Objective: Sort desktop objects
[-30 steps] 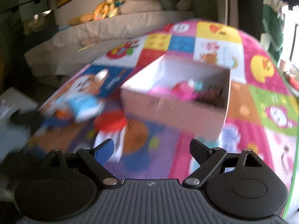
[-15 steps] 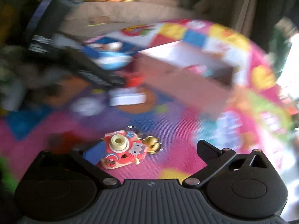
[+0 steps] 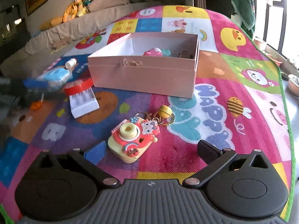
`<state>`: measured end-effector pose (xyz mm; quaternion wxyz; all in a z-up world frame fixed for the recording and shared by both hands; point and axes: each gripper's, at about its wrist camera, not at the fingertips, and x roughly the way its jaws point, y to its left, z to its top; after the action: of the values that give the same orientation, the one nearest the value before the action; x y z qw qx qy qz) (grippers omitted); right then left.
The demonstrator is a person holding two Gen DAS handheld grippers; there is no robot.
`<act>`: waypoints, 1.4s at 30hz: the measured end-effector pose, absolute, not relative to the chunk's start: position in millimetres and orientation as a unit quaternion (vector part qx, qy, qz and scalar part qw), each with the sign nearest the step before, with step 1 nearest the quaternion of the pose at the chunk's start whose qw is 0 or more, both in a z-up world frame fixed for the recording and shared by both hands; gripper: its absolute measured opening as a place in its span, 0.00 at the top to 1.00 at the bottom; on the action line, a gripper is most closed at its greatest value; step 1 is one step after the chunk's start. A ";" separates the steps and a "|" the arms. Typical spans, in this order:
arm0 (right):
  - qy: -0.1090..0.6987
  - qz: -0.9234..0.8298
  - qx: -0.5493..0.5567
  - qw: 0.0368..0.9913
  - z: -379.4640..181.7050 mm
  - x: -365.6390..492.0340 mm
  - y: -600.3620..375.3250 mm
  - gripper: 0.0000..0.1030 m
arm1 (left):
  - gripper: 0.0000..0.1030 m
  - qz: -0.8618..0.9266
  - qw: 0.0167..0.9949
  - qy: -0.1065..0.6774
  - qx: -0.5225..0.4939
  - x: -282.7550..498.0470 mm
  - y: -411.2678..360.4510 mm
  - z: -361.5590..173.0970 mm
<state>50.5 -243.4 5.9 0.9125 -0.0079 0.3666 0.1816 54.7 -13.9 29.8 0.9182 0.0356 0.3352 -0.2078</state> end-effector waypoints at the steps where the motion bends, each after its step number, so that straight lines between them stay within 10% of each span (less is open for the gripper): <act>1: 0.365 0.181 -0.007 0.913 5.5 51.0 -243.2 0.00 | 0.00 -0.182 0.924 0.332 0.050 56.8 -19.9 27.7; 7: 0.362 0.177 -0.001 0.915 6.4 49.8 -244.4 0.00 | 0.03 -0.122 0.934 0.335 -0.009 87.3 -6.3 26.6; 16: 0.361 0.172 -0.003 0.917 5.6 50.1 -242.1 0.00 | 0.34 -0.118 0.932 0.341 -0.027 91.7 -2.8 21.3; 22: 0.362 0.169 -0.011 0.917 5.4 50.1 -239.6 0.00 | 0.33 -0.079 0.953 0.291 0.024 59.1 10.1 45.3; 30: 0.363 0.167 -0.019 0.917 4.8 50.4 -237.9 0.00 | 0.03 -0.138 0.946 0.290 0.046 42.8 8.2 47.5; 42: 0.363 0.174 -0.009 0.915 4.8 50.6 -241.5 0.00 | 0.02 -0.209 0.920 0.314 0.105 76.3 -40.7 9.9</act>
<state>50.6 -241.5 4.8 0.9152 -0.0090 0.3635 0.1738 76.3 -40.7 9.9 0.9201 0.1053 0.3145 -0.2085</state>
